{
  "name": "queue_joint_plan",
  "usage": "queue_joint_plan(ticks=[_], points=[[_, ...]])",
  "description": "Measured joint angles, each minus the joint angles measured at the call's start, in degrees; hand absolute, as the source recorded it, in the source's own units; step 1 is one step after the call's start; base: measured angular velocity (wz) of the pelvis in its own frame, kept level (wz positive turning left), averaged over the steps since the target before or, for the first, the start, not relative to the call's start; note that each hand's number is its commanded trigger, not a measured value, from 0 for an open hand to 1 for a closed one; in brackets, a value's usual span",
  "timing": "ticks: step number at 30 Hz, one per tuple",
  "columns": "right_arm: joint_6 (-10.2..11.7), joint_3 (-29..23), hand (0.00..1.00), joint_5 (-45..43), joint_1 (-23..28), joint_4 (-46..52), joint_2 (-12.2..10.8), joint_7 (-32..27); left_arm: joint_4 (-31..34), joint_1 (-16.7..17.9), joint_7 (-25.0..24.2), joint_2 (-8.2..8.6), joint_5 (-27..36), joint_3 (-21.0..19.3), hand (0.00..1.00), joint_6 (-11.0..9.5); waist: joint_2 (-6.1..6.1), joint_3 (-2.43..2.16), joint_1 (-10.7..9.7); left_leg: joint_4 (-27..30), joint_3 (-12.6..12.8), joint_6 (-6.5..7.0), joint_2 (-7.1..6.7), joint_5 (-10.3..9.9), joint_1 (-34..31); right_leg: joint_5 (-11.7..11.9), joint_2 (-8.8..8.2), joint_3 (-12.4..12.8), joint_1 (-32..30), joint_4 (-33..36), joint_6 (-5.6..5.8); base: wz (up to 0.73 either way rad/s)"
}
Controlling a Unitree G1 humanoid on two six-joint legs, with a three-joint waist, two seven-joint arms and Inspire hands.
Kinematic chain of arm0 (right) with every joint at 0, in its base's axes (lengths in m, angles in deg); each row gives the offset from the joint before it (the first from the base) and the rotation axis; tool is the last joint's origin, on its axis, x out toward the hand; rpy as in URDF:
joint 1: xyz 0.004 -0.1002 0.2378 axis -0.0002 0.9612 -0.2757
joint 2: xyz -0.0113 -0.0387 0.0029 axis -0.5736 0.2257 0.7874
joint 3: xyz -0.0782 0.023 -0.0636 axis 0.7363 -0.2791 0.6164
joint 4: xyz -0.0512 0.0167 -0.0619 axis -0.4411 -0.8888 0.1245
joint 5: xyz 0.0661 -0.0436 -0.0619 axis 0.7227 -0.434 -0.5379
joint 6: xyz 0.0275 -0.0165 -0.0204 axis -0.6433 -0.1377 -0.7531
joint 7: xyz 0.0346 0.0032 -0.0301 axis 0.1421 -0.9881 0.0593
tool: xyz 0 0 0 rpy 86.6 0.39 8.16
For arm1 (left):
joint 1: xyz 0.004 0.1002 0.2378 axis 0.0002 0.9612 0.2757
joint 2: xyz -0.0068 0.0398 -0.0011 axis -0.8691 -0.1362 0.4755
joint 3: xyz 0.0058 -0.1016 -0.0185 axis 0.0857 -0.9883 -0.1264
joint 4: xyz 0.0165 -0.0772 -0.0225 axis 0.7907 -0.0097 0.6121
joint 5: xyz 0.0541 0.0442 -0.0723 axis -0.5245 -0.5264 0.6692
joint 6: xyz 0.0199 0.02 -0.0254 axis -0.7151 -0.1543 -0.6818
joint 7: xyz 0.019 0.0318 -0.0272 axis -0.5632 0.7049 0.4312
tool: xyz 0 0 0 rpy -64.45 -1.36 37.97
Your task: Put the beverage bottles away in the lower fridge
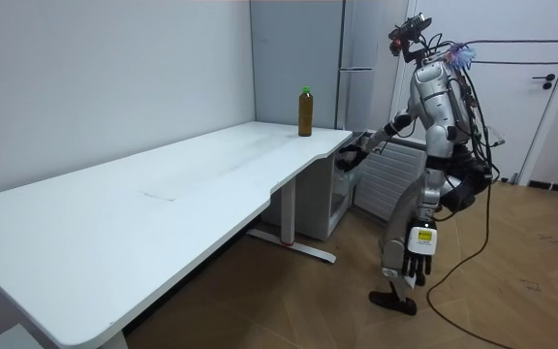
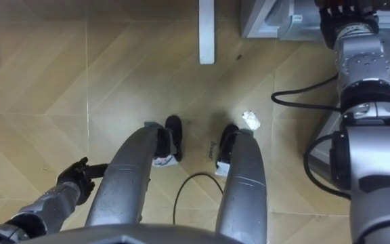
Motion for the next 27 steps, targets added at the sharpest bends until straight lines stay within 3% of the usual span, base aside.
queue_joint_plan(ticks=[14, 23, 27], points=[[0.1, 0.1, 0.0, -0.1, 0.4, -0.1, 0.3, 1.4, -0.1, 0.8, 0.0, -0.3, 0.1, -1.0, 0.0, 0.0, -0.33, 0.11, -0.9, -1.0, 0.4, -0.03, 0.08, 0.0, 2.4, 0.1, 0.25, 0.0, 2.3, -1.1, 0.08, 0.0], [-1.7, 2.2, 0.0, -0.5, 2.8, -5.5, 0.0, 2.8, -0.2, 2.3, -0.9, -0.43, 0.1, -1.3, 0.0, 0.8, -0.24, 0.06, -0.6, -3.6, -1.0, -0.28, 0.7, -0.1, 8.2, 0.6, 1.1, -2.1, 10.1, -6.0, 0.29, 0.01], [-2.7, 2.2, 0.0, -0.6, 3.5, -10.6, 0.0, 4.3, -0.6, 2.3, -2.6, -0.43, 0.0, -2.1, 0.0, 1.4, -0.18, 0.06, 0.5, -5.8, -1.4, -0.28, 0.87, -0.2, 12.5, 0.8, 1.17, -2.8, 14.8, -8.7, 0.67, 0.03]])
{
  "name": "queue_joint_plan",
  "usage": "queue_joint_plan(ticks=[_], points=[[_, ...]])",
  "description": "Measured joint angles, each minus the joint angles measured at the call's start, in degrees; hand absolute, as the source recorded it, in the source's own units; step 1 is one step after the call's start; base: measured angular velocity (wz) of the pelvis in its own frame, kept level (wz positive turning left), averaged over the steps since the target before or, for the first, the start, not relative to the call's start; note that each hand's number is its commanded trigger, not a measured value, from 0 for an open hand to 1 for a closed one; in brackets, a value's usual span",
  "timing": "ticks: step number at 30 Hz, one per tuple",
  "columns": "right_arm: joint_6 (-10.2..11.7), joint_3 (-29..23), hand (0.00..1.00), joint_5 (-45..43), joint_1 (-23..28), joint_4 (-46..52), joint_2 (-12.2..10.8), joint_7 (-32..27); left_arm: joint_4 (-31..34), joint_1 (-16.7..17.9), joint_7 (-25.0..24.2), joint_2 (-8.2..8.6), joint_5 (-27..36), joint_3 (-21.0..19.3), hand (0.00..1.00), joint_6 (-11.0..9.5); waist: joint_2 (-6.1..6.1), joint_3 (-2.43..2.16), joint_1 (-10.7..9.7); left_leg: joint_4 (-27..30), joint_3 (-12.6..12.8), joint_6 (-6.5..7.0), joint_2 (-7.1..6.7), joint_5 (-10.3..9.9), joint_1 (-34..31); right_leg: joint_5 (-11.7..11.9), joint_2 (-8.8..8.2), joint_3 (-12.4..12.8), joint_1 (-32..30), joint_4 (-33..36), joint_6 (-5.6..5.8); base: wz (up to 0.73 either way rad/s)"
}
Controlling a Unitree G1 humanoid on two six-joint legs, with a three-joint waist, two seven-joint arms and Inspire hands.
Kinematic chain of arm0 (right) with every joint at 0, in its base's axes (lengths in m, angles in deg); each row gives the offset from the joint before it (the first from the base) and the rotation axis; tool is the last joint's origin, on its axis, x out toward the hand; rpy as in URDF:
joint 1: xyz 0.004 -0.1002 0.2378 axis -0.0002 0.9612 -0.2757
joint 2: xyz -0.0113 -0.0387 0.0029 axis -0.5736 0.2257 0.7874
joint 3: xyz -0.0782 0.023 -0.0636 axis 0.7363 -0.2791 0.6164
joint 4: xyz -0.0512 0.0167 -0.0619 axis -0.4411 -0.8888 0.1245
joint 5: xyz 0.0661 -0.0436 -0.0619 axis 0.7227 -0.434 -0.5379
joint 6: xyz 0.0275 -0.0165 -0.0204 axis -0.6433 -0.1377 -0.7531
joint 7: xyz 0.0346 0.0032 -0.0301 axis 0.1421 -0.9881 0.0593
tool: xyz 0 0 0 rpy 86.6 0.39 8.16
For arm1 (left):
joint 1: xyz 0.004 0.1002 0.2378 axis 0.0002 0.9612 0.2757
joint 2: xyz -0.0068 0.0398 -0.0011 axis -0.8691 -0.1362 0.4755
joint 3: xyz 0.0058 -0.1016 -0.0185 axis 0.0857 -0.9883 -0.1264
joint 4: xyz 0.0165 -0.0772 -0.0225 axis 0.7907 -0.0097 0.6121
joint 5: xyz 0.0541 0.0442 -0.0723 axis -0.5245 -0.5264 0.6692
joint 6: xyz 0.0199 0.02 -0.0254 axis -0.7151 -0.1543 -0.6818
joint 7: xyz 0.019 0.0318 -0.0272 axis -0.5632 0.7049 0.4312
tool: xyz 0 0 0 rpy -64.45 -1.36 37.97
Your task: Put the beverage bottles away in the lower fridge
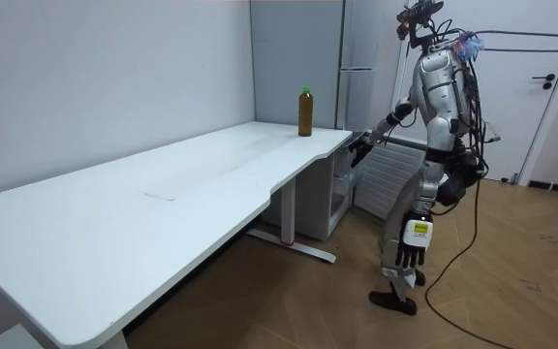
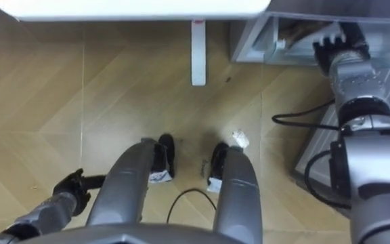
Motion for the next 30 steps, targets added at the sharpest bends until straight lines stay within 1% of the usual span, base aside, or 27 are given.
queue_joint_plan(ticks=[3, 5, 6, 7, 9, 10, 12, 14, 16, 17, 19, 20, 21, 22, 23, 24, 25, 27, 28, 29, 30], points=[[-0.2, -0.1, 0.0, -0.7, 2.0, -1.1, 0.0, 0.4, 0.0, 0.4, -0.6, 0.01, -0.1, -2.2, 0.0, 0.4, 0.29, 0.03, 0.3, -1.4, -0.6, -0.04, -0.19, 0.0, 3.0, 0.0, 0.04, -0.7, 3.6, -1.9, 0.21, 0.06], [-1.1, -0.1, 0.0, -1.3, 2.4, -1.5, 0.1, 1.1, 0.1, 0.9, -1.1, 0.01, -0.1, -3.9, 0.0, 0.5, 0.49, 0.03, 0.4, -2.1, -0.5, -0.04, -0.24, 0.0, 4.3, 0.1, 0.11, -0.7, 4.8, -2.6, 0.38, -0.02], [-1.5, -0.3, 0.0, -1.8, 2.5, -2.0, 0.1, 1.4, 0.0, 1.3, -1.4, 0.05, -0.2, -5.1, 0.0, 0.8, 0.84, 0.0, 0.3, -2.4, -0.5, -0.05, -0.21, 0.0, 5.2, 0.1, 0.22, -0.8, 5.8, -3.2, 0.46, 0.03], [-1.9, -1.3, 0.0, -2.5, 3.1, -2.3, 0.1, 1.7, -0.1, 1.5, -1.8, 0.08, -0.1, -6.2, 0.0, 1.4, 1.32, -0.15, 0.1, -2.8, -0.8, -0.07, -0.34, -0.1, 6.1, 0.1, 0.13, -1.2, 7.0, -3.7, 0.51, 0.06], [-2.2, -2.3, 0.0, -2.9, 4.3, -2.5, 0.1, 2.4, -0.8, 1.7, -2.8, 0.07, -0.2, -8.2, 0.0, 1.4, 1.55, -0.23, 0.4, -4.1, -0.9, -0.09, -0.61, 0.0, 8.0, 0.0, 0.02, -1.0, 8.6, -4.4, 0.66, 0.03], [-2.4, -2.3, 0.0, -3.9, 4.7, -2.7, 0.1, 2.7, -1.7, 1.9, -3.5, 0.11, -0.6, -9.0, 0.0, 1.5, 1.99, -0.47, 0.4, -4.7, -0.8, -0.1, -0.59, 0.0, 9.0, 0.1, 0.1, -1.2, 9.8, -5.2, 0.76, 0.0], [-2.5, -2.3, 0.0, -5.1, 6.0, -3.0, 0.1, 3.7, -2.8, 2.3, -4.7, 0.09, -0.7, -10.9, 0.0, 1.5, 2.27, -0.5, 0.5, -6.2, -0.9, -0.19, -0.78, 0.0, 11.3, 0.1, 0.11, -1.1, 12.0, -6.4, 0.84, 0.0], [-2.7, -2.2, 0.0, -6.8, 7.4, -3.5, 0.2, 4.4, -4.2, 2.5, -5.4, 0.07, -0.8, -11.9, 0.0, 1.4, 2.55, -0.71, 0.2, -7.8, -1.2, -0.34, -1.2, 0.2, 13.7, 0.1, -0.12, -1.6, 14.4, -7.8, 1.0, 0.07], [-3.4, -2.3, 0.0, -9.0, 9.8, -3.5, 0.4, 7.4, -4.8, 3.3, -6.3, 0.06, -0.8, -13.5, 0.0, 1.5, 2.73, -0.85, -0.1, -10.0, -1.4, -0.43, -1.39, 0.5, 16.5, 0.3, -0.11, -2.0, 17.4, -10.1, 1.31, 0.06], [-3.6, -2.3, 0.0, -9.6, 10.4, -3.4, 0.4, 8.1, -4.8, 3.6, -6.4, 0.07, -0.9, -13.5, 0.0, 1.5, 2.72, -0.87, -0.2, -10.7, -1.5, -0.45, -1.49, 0.6, 17.4, 0.4, -0.13, -2.1, 18.3, -10.8, 1.41, 0.0], [-4.4, -2.4, 0.0, -11.7, 12.2, -3.4, 0.4, 9.8, -5.1, 5.5, -6.6, 0.08, -1.3, -15.1, 0.0, 1.6, 2.71, -1.27, -1.3, -13.7, -1.5, -0.54, -1.82, 1.0, 21.2, 0.8, 0.17, -2.3, 22.1, -13.7, 1.78, 0.0], [-4.6, -2.5, 0.0, -11.9, 12.6, -3.4, 0.4, 10.0, -5.2, 6.0, -6.8, 0.11, -1.4, -15.8, 0.0, 1.7, 2.66, -1.39, -1.6, -14.5, -1.5, -0.57, -1.95, 1.3, 22.3, 1.0, 0.27, -2.3, 23.2, -14.6, 1.89, 0.0], [-4.9, -2.7, 0.0, -12.2, 13.6, -3.4, 0.4, 10.2, -5.7, 6.6, -7.3, 0.14, -2.0, -16.8, 0.0, 1.8, 2.66, -1.51, -2.1, -16.3, -1.5, -0.65, -2.03, 1.6, 24.6, 1.5, 0.57, -2.3, 25.5, -16.6, 2.08, -0.05], [-5.0, -3.1, 0.0, -12.2, 14.8, -3.4, 0.4, 10.9, -5.8, 7.0, -7.4, 0.23, -2.2, -17.7, 0.0, 2.1, 2.71, -1.64, -2.5, -17.6, -1.6, -0.71, -2.0, 1.7, 26.7, 2.0, 1.01, -2.4, 27.8, -18.2, 2.21, -0.06], [-5.1, -3.6, 0.0, -12.2, 15.3, -3.4, 0.3, 11.6, -5.8, 7.2, -7.4, 0.35, -2.3, -18.3, 0.0, 2.2, 2.69, -1.68, -2.9, -18.2, -1.6, -0.73, -2.0, 1.7, 27.7, 2.2, 1.14, -2.4, 28.9, -19.1, 2.29, 0.0], [-5.1, -4.6, 0.0, -12.2, 16.7, -3.2, 0.2, 13.0, -5.8, 7.2, -7.4, 0.59, -2.3, -19.3, 0.0, 2.4, 2.57, -1.89, -3.6, -19.1, -1.7, -0.74, -2.03, 1.7, 29.2, 2.4, 1.29, -2.5, 30.5, -20.3, 2.47, 0.0], [-5.2, -6.0, 0.0, -12.2, 18.9, -2.7, 0.1, 14.4, -6.0, 7.3, -7.5, 0.73, -2.7, -20.2, 0.0, 2.4, 2.28, -2.21, -3.4, -20.2, -1.7, -0.74, -2.13, 1.8, 30.8, 2.6, 1.45, -2.4, 32.1, -21.6, 2.65, 0.0], [-5.2, -7.6, 0.0, -12.3, 21.5, -2.5, 0.0, 15.6, -6.0, 8.2, -7.6, 0.99, -3.6, -22.0, 0.0, 2.5, 1.79, -2.63, -3.1, -21.9, -1.6, -0.78, -2.24, 1.8, 34.0, 2.8, 1.64, -2.3, 35.2, -23.5, 2.9, -0.09], [-5.3, -8.7, 0.0, -13.2, 22.6, -2.5, -0.1, 16.3, -5.9, 9.1, -7.7, 1.13, -4.7, -23.5, 0.0, 2.7, 1.52, -2.85, -3.3, -22.7, -1.4, -0.79, -2.24, 1.8, 35.8, 2.9, 1.8, -2.2, 37.2, -24.6, 3.0, -0.09], [-5.3, -9.2, 0.0, -14.0, 23.3, -2.5, -0.1, 16.8, -5.8, 9.5, -7.7, 1.16, -5.0, -23.8, 0.0, 2.7, 1.41, -2.98, -3.4, -22.8, -1.4, -0.79, -2.22, 1.8, 36.6, 3.1, 1.9, -2.3, 38.4, -25.4, 3.07, 0.0], [-5.2, -9.3, 0.0, -15.5, 25.1, -2.0, -0.1, 17.4, -4.9, 10.9, -7.7, 1.33, -5.8, -24.0, 0.0, 2.8, 1.25, -3.26, -3.8, -23.3, -1.6, -0.8, -2.21, 1.8, 38.2, 3.7, 2.16, -3.0, 40.6, -27.6, 3.13, 0.12]])
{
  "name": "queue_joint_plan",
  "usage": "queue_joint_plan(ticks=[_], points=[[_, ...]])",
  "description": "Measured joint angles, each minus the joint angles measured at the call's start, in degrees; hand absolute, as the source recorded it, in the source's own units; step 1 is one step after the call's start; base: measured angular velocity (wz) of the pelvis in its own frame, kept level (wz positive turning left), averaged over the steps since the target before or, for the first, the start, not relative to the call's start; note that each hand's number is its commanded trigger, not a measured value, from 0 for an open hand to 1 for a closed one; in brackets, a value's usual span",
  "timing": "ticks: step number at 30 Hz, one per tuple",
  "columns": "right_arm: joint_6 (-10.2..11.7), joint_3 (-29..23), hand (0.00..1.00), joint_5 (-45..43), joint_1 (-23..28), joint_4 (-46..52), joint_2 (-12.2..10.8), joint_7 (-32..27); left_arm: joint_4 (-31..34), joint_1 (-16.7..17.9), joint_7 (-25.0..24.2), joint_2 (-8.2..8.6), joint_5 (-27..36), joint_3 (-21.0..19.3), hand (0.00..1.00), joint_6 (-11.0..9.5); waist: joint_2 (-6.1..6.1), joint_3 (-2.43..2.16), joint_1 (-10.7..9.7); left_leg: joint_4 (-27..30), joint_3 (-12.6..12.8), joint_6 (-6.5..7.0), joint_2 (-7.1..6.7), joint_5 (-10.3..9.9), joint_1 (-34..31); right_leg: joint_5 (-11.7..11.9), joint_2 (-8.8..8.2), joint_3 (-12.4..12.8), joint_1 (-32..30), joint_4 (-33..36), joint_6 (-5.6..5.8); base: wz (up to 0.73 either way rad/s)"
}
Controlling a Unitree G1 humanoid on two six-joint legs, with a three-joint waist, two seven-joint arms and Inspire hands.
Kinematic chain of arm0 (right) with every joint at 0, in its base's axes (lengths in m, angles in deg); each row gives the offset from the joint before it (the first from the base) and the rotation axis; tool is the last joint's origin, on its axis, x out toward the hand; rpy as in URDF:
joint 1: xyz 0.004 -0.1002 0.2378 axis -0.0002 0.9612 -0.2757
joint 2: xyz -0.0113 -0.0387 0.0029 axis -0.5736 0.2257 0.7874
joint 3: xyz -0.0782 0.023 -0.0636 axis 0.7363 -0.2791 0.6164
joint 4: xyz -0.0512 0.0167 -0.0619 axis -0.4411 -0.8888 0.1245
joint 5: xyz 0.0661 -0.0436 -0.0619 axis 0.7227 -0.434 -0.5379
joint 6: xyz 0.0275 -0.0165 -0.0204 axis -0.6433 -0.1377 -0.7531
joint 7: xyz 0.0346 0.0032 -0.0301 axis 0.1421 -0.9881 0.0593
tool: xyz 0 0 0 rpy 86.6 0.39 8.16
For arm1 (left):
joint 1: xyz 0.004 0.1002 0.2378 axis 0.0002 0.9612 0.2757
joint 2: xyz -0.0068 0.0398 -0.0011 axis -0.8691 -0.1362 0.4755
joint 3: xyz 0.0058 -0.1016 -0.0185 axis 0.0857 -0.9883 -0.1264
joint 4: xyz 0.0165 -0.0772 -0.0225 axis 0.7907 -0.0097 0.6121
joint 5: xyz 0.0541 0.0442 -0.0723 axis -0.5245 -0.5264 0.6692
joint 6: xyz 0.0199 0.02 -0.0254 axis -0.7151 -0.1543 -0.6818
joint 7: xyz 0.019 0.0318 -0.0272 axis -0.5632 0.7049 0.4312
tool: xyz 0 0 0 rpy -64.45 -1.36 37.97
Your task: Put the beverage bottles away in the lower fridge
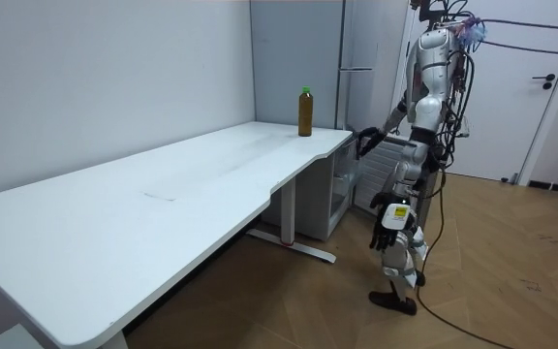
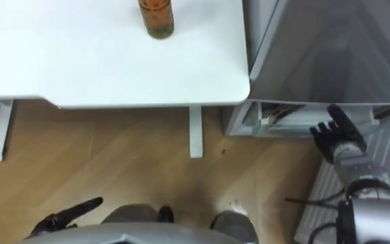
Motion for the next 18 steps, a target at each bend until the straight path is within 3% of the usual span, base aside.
queue_joint_plan(ticks=[1, 2, 4, 9, 14, 18], points=[[0.1, -0.3, 0.0, -2.2, 2.7, 1.5, -0.4, 0.8, 0.9, 1.8, 0.0, 0.42, 0.1, -1.9, 0.0, 0.0, -0.24, -0.46, -0.5, -1.0, -0.2, -0.01, -0.08, 0.0, 1.6, 0.7, 0.38, -0.7, 2.3, -2.3, 0.11, 0.11], [0.2, -0.3, 0.0, -3.3, 4.1, 2.3, -0.7, 1.2, 1.2, 2.4, 0.0, 0.59, 0.1, -2.5, 0.0, -0.1, -0.33, -0.58, -0.4, -1.5, -0.2, -0.03, -0.06, 0.0, 2.5, 0.9, 0.56, -0.8, 3.2, -3.1, 0.1, 0.06], [0.3, -0.4, 0.0, -8.4, 8.1, 2.0, -2.6, 2.6, 1.0, 4.2, 0.1, 1.67, 0.0, -5.3, 0.0, -0.1, -0.72, -0.45, -0.6, -2.4, -0.4, -0.05, -0.05, 0.0, 5.1, 1.5, 0.85, -1.1, 6.5, -5.4, 0.13, 0.0], [-0.1, 0.0, 0.0, -21.9, 15.3, 1.1, -7.1, 2.5, 1.0, 6.3, 0.4, 3.13, 0.0, -5.4, 0.0, -0.1, -0.68, -0.02, -0.9, -3.3, -2.1, -0.32, -0.02, -0.3, 6.6, 1.8, 0.86, -2.8, 8.9, -6.3, 0.33, 0.14], [-0.6, 2.7, 0.0, -37.6, 16.5, -1.1, -9.8, 1.8, 1.0, 6.7, 1.5, 4.45, -2.4, -6.8, 0.0, -0.5, -0.15, 0.26, -0.5, -3.7, -2.8, -0.32, -0.09, -0.2, 6.8, 1.9, 0.82, -3.4, 9.3, -6.1, 0.34, 0.05], [-0.5, 7.3, 0.0, -49.6, 16.5, -1.4, -11.4, 1.8, 1.4, 6.5, 2.1, 4.46, -3.9, -7.0, 0.0, -0.5, -0.73, 0.17, -0.3, -3.0, -3.5, -0.41, -0.49, -0.1, 6.5, 1.9, 0.92, -4.1, 9.8, -6.4, 0.3, 0.09]])
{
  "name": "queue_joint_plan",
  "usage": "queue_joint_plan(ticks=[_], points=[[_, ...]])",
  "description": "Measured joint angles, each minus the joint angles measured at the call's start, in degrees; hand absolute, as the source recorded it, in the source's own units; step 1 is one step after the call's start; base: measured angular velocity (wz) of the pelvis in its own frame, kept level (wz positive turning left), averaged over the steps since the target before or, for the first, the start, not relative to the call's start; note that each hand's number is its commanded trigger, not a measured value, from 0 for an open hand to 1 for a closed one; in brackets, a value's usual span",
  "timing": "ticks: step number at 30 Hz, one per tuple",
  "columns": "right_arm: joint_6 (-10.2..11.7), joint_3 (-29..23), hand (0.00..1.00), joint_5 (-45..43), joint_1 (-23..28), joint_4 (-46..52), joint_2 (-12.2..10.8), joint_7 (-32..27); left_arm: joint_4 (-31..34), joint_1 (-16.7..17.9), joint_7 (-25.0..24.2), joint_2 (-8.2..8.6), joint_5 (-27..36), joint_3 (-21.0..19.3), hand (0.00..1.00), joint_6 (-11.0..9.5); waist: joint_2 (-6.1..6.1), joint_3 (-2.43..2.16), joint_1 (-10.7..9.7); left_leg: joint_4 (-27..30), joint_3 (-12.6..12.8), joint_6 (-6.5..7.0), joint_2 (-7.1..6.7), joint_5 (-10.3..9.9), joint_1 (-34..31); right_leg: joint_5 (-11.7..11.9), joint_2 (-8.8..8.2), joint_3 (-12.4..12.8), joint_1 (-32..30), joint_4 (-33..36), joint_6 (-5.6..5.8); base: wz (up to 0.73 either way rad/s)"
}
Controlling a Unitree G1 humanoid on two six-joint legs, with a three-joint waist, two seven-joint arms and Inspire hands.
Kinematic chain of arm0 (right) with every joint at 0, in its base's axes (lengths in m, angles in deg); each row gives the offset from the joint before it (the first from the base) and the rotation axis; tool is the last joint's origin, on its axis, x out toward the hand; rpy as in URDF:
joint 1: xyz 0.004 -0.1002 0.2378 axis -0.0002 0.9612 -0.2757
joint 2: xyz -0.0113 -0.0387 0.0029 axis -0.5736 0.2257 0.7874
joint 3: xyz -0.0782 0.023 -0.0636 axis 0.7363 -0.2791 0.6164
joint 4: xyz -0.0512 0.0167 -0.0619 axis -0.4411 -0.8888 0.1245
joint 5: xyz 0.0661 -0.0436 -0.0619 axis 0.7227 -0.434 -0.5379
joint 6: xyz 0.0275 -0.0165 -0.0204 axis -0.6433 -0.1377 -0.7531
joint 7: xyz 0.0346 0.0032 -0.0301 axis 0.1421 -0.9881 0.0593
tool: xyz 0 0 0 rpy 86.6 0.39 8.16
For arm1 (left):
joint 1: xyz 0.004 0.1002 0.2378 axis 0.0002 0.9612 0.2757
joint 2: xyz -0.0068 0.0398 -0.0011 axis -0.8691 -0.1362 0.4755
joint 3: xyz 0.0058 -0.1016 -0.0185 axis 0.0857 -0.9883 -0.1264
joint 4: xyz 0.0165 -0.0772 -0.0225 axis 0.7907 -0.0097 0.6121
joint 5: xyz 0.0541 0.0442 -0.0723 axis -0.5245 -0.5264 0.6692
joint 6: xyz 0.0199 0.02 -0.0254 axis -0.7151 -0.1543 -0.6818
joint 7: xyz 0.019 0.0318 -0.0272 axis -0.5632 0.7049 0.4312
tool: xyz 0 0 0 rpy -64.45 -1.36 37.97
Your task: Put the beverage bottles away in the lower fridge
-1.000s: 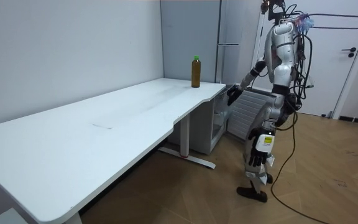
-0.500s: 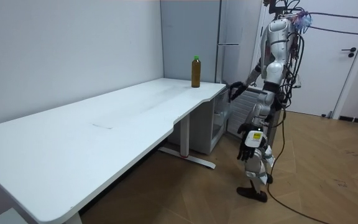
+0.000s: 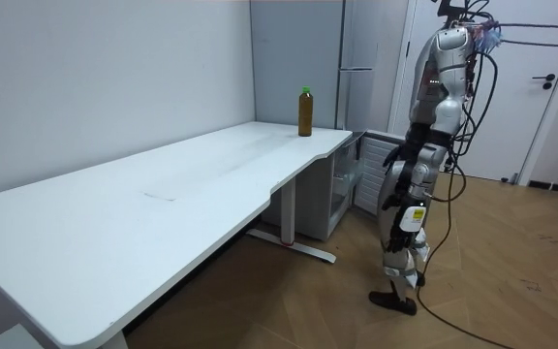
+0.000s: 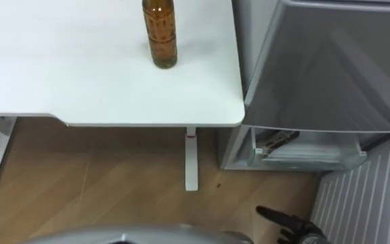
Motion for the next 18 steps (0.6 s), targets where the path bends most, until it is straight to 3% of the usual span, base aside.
queue_joint_plan(ticks=[5, 9, 15, 18], points=[[0.2, 2.1, 0.0, -5.3, 0.1, -0.9, -1.7, 0.0, 1.5, -0.5, 3.6, 1.01, -0.7, -2.2, 0.0, 0.0, -0.34, -0.02, 1.2, -0.1, -0.4, 0.01, -0.23, 0.0, -0.1, -0.1, -0.11, -0.2, 0.1, -0.2, 0.07, 0.05], [1.4, 1.9, 0.0, -4.9, 0.9, -2.5, -2.8, -1.3, 2.4, -1.3, 7.7, 1.37, -2.0, -3.6, 0.0, -0.8, -0.42, -0.1, 1.0, -0.1, -2.4, 0.04, -0.64, 0.0, -0.1, 0.0, -0.17, -2.3, 1.7, -1.1, 0.24, 0.23], [2.6, 2.0, 0.0, -4.5, 1.4, -2.1, -3.3, -3.3, 6.4, -1.3, 16.1, 2.34, -1.6, -9.6, 0.0, -1.3, 0.62, -0.03, 1.6, -0.1, -2.6, -0.05, -0.59, -0.1, 0.3, 0.1, -0.04, -2.8, 2.4, -1.2, 0.25, 0.06], [3.0, 2.0, 0.0, -4.6, 1.8, -2.0, -3.1, -3.4, 8.2, -1.1, 20.3, 2.31, -1.7, -11.7, 0.0, -3.0, 1.49, -0.02, 2.6, -0.3, -2.7, -0.03, -0.61, -0.1, 0.8, 0.1, -0.09, -2.6, 2.7, -1.2, 0.25, -0.03]])
